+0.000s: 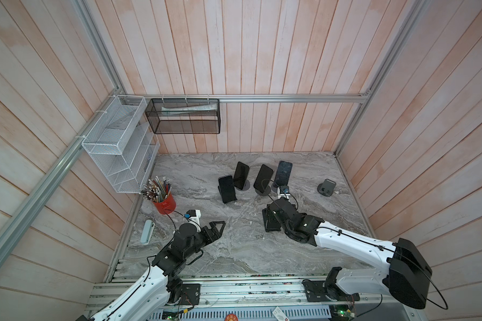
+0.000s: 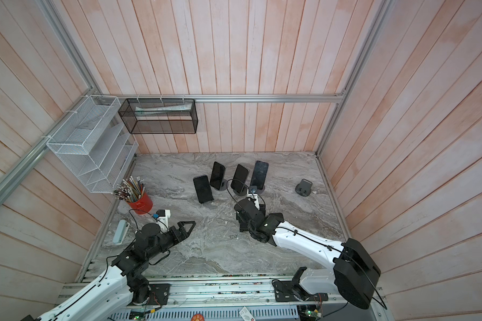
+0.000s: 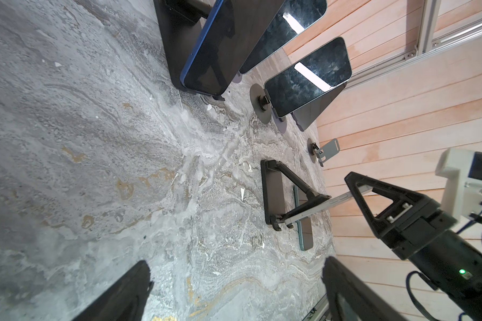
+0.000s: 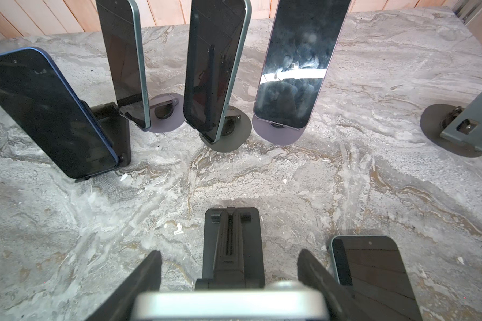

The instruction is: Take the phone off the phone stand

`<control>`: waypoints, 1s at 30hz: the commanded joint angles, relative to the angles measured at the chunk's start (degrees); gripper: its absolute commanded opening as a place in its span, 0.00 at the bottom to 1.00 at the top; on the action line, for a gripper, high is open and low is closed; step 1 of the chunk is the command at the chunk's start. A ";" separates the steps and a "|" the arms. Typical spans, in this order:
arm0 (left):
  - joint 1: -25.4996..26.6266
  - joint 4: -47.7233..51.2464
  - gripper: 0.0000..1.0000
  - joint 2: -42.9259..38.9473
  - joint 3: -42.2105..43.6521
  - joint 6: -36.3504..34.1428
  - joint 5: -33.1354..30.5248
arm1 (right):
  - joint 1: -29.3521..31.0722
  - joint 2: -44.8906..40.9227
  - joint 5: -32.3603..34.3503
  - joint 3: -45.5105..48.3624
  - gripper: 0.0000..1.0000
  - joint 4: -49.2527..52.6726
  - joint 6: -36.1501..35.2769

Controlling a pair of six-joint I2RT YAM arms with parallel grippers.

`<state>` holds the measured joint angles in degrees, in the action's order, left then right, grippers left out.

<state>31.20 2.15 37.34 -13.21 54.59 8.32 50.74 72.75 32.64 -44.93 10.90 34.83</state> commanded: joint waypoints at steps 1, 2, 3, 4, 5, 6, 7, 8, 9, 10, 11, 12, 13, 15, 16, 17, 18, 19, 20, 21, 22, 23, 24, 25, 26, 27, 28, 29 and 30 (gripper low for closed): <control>0.14 -1.00 0.98 0.08 -0.80 -1.50 -0.52 | -0.11 -2.31 0.62 -1.02 0.69 1.28 -0.80; 0.15 -1.14 0.98 0.23 -0.85 -1.63 -0.49 | -0.10 -2.92 0.84 -1.17 0.69 1.62 -1.21; 0.16 -1.39 0.98 0.30 -0.99 -1.63 -0.57 | -0.05 -3.44 0.97 -1.42 0.68 2.04 -1.61; 0.18 -1.65 0.98 0.50 -1.09 -1.76 -0.58 | -0.07 -3.88 0.67 -1.67 0.69 2.21 -2.05; 0.13 -1.86 0.98 0.75 -1.24 -1.89 -0.54 | -0.10 -4.31 0.15 -2.00 0.68 2.36 -2.58; 0.16 -2.12 0.98 1.06 -1.46 -2.07 -0.45 | -0.08 -4.60 -0.33 -2.38 0.68 2.55 -3.10; 0.17 -2.20 0.98 1.38 -1.62 -2.19 -0.43 | -0.05 -4.79 -0.53 -2.72 0.68 2.84 -3.55; 0.13 -2.23 0.98 1.74 -1.93 -2.37 -0.24 | -0.05 -4.69 -0.63 -3.34 0.68 3.34 -4.03; 0.16 -2.33 0.98 2.11 -2.22 -2.54 -0.07 | -0.03 -4.71 -0.57 -3.68 0.68 3.71 -4.42; 0.18 -2.24 0.98 2.43 -2.71 -2.79 0.07 | -0.10 -4.72 -0.56 -4.17 0.68 4.18 -4.99; 0.13 -2.15 0.98 2.74 -3.13 -3.10 0.12 | -0.06 -4.72 -0.45 -4.52 0.68 4.54 -5.58; 0.14 -1.92 0.98 2.95 -3.49 -3.38 0.12 | -0.09 -4.85 -0.30 -4.79 0.68 4.78 -6.09; 0.12 -1.57 0.98 3.15 -3.94 -3.60 0.06 | -0.11 -4.89 0.40 -5.03 0.69 5.31 -6.55; 0.15 -1.14 0.98 3.20 -4.51 -3.94 -0.14 | -0.22 -5.08 1.29 -5.47 0.69 5.91 -7.63; 0.12 -1.10 0.98 3.18 -4.63 -4.04 -0.23 | -0.41 -5.28 1.62 -5.76 0.69 6.31 -8.04; 0.13 -1.09 0.98 3.13 -4.63 -3.97 -0.31 | -0.68 -5.46 1.72 -5.86 0.69 6.52 -8.46; 0.09 -1.10 0.98 3.04 -4.63 -3.96 -0.32 | -0.86 -5.72 1.89 -5.95 0.69 6.66 -8.76; 0.09 -1.18 0.98 3.07 -4.72 -3.88 -0.34 | -1.31 -6.09 1.82 -5.96 0.69 6.72 -9.05; 0.12 -1.13 0.98 3.03 -4.72 -3.87 -0.39 | -1.76 -6.42 1.43 -5.86 0.69 6.45 -9.30; 0.13 -1.02 0.98 3.03 -4.81 -3.94 -0.41 | -2.11 -6.79 0.90 -5.78 0.69 6.25 -9.48; 0.17 -1.01 0.98 3.04 -4.81 -3.92 -0.41 | -2.39 -7.04 0.28 -5.84 0.69 6.15 -9.49; 0.16 -0.90 0.98 3.06 -4.81 -3.88 -0.41 | -2.48 -7.18 -0.10 -5.83 0.69 5.91 -9.62; 0.15 -0.91 0.98 3.07 -4.81 -3.87 -0.41 | -2.49 -7.41 -0.31 -6.00 0.69 5.80 -9.65; 0.17 -0.94 0.98 3.09 -4.81 -3.83 -0.41 | -2.58 -7.58 -0.55 -6.09 0.69 5.72 -9.90; 0.15 -0.92 0.98 3.08 -4.80 -3.70 -0.41 | -2.78 -7.56 -0.42 -6.30 0.69 6.14 -10.25; 0.13 -0.92 0.98 2.99 -4.87 -3.54 -0.41 | -3.04 -7.54 0.08 -6.69 0.69 6.70 -10.50; 0.09 -0.90 0.98 3.00 -4.96 -3.51 -0.24 | -3.46 -7.69 0.48 -6.92 0.69 7.08 -10.93; 0.09 -0.88 0.98 3.06 -5.06 -3.52 -0.24 | -4.17 -7.92 0.58 -7.02 0.69 7.43 -11.61; 0.16 -0.68 0.98 3.16 -5.21 -3.57 -0.32 | -4.91 -8.06 0.60 -7.12 0.69 7.76 -11.94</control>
<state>31.20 1.69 40.51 -16.62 52.01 8.49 47.44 66.19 32.01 -49.63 17.89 24.88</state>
